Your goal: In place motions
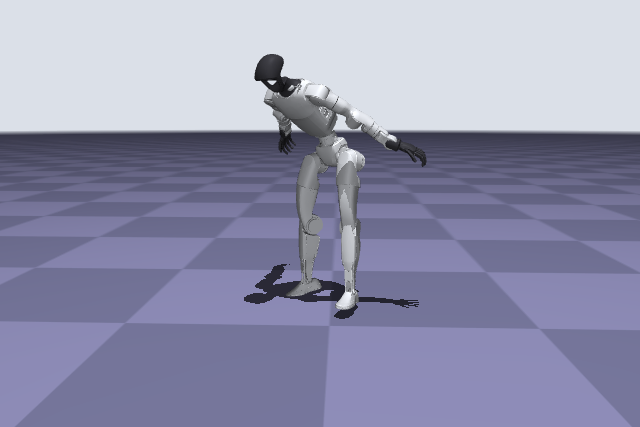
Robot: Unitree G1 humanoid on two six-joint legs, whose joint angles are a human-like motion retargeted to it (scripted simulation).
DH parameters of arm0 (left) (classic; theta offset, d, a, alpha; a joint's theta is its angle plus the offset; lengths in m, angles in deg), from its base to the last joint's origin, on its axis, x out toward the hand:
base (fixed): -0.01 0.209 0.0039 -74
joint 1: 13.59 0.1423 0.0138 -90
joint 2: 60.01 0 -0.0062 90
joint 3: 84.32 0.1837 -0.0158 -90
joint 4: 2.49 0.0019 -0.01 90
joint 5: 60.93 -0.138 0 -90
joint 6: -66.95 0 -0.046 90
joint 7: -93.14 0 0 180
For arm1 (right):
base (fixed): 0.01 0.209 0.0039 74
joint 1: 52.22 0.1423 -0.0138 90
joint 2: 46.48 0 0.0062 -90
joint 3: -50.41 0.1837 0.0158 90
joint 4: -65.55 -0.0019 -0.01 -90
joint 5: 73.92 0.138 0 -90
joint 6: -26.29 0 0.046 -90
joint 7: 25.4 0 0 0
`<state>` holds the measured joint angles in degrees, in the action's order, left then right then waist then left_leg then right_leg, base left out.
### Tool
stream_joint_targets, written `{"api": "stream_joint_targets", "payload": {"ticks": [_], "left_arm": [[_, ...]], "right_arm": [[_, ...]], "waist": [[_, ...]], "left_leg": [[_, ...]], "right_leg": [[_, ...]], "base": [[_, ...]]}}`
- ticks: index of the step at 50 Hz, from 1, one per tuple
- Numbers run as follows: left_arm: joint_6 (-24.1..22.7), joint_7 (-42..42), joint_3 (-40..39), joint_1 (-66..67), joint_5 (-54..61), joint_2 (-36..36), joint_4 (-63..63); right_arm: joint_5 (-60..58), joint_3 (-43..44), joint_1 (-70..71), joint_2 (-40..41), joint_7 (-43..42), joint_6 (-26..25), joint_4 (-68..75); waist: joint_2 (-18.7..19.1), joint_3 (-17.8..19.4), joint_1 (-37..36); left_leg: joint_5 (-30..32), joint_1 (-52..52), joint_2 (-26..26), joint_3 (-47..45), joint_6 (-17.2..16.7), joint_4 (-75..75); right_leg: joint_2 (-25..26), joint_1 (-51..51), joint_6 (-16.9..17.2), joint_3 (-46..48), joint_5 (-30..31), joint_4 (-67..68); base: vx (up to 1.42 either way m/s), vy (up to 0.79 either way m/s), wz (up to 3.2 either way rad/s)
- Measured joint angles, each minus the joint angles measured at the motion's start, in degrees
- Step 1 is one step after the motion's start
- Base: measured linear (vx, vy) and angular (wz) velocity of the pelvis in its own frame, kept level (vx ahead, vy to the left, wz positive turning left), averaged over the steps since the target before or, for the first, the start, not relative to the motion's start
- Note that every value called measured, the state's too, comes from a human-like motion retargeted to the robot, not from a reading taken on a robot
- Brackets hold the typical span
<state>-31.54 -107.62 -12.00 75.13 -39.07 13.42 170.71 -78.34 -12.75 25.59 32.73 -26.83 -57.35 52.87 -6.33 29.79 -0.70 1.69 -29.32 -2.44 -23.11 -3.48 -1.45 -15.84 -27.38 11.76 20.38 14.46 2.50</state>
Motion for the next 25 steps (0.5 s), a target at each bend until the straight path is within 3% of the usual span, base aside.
{"api": "stream_joint_targets", "payload": {"ticks": [7,13,15,17,21,25], "left_arm": [[1.23,7.43,5.46,-9.46,-5.16,-4.93,-3.41],[4.61,13.49,-8.24,-17.0,-6.88,-12.43,-5.2],[5.41,17.05,-11.56,-20.45,-7.74,-14.8,-7.05],[4.28,16.21,-9.27,-23.86,-7.83,-17.55,-7.48],[3.97,13.63,-3.66,-30.05,-10.75,-21.96,-8.6],[2.83,14.23,-2.11,-36.26,-11.04,-21.75,-9.55]], "right_arm": [[-5.73,2.81,0.91,-4.24,-1.73,0.63,-0.07],[-0.67,-4.24,10.41,-9.06,-0.72,0.86,5.88],[1.42,-6.21,12.54,-10.18,-1.27,0.86,8.45],[2.63,-6.76,12.61,-10.78,-2.89,0.49,10.53],[4.49,-6.28,12.1,-9.51,-5.4,-0.01,13.61],[7.13,-6.57,10.44,-5.97,-5.94,0.09,16.22]], "waist": [[-6.21,0.0,15.13],[-14.19,0.0,36.46],[-14.16,0.0,41.66],[-12.51,0.0,44.31],[-9.45,0.0,47.02],[-7.68,0.0,47.88]], "left_leg": [[-2.35,5.77,-5.06,-8.93,-0.84,-0.39],[-3.89,8.24,-6.96,-14.52,-0.98,0.18],[-3.89,6.4,-7.87,-15.81,-1.17,0.64],[-3.99,3.77,-8.91,-16.63,-1.46,1.12],[-4.54,-1.22,-9.77,-19.74,-2.06,1.04],[-4.95,-5.94,-10.03,-20.79,-2.17,1.22]], "right_leg": [[5.88,-2.26,-0.88,-11.08,2.84,-0.67],[10.13,-5.29,-1.52,-20.24,5.02,-1.1],[11.52,-8.14,-1.94,-22.25,5.69,-1.22],[13.18,-11.72,-2.43,-24.04,6.52,-1.42],[15.81,-19.66,-2.56,-28.91,8.5,-2.06],[17.78,-26.84,-2.34,-32.52,10.07,-2.44]], "base": [[-0.75,0.5,-1.64],[-0.52,0.64,-1.52],[-0.63,0.55,-1.14],[-0.55,0.54,-1.13],[-0.37,0.55,-1.27],[-0.27,0.33,-1.07]]}}
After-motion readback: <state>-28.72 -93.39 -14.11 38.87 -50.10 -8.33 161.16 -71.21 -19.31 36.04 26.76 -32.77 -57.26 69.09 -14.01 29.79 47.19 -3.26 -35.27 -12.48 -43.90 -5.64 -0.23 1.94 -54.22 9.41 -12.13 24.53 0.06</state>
